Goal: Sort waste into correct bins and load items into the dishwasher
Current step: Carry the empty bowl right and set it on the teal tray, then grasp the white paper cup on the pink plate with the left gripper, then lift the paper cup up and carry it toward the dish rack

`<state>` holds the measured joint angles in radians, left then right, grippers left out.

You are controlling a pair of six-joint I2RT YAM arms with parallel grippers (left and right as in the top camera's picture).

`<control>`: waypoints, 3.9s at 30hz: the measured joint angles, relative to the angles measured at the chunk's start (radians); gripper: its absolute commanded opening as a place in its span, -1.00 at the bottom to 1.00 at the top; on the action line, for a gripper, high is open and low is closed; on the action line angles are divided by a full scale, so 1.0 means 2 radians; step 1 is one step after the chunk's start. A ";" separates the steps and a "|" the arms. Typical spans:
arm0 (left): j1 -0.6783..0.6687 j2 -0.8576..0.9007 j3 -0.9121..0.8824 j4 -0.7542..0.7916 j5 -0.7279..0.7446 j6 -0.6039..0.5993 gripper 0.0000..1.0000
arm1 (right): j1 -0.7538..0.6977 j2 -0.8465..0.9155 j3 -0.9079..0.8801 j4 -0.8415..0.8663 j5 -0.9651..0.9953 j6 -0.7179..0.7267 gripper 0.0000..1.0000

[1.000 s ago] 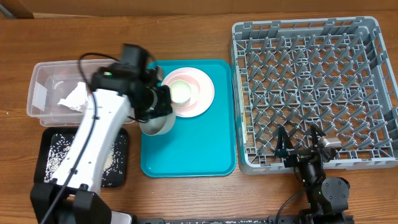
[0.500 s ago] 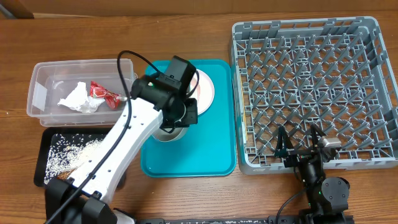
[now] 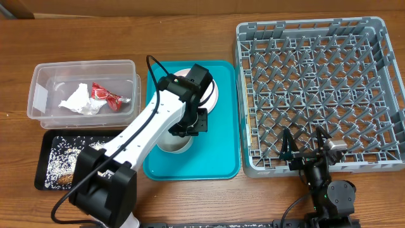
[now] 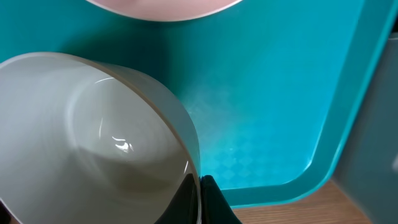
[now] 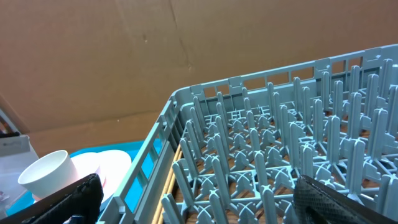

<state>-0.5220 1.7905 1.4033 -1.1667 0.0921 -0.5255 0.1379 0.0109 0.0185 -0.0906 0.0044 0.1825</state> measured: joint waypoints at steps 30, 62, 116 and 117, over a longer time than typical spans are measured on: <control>0.141 0.018 0.156 -0.005 -0.026 -0.030 -0.14 | 0.000 0.000 0.000 0.000 0.000 0.000 1.00; 0.147 0.112 0.155 0.023 0.014 0.006 -0.27 | 0.000 0.000 0.000 0.000 0.000 0.000 1.00; 0.123 0.113 0.127 0.035 -0.030 0.032 -0.92 | 0.000 0.000 0.000 0.000 0.000 0.000 1.00; 0.124 0.113 0.134 0.032 -0.030 0.032 -0.92 | 0.000 0.000 0.000 0.000 0.000 0.000 1.00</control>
<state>-0.2749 2.0167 1.6714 -1.1030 0.0319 -0.4606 0.1379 0.0113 0.0185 -0.0902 0.0044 0.1825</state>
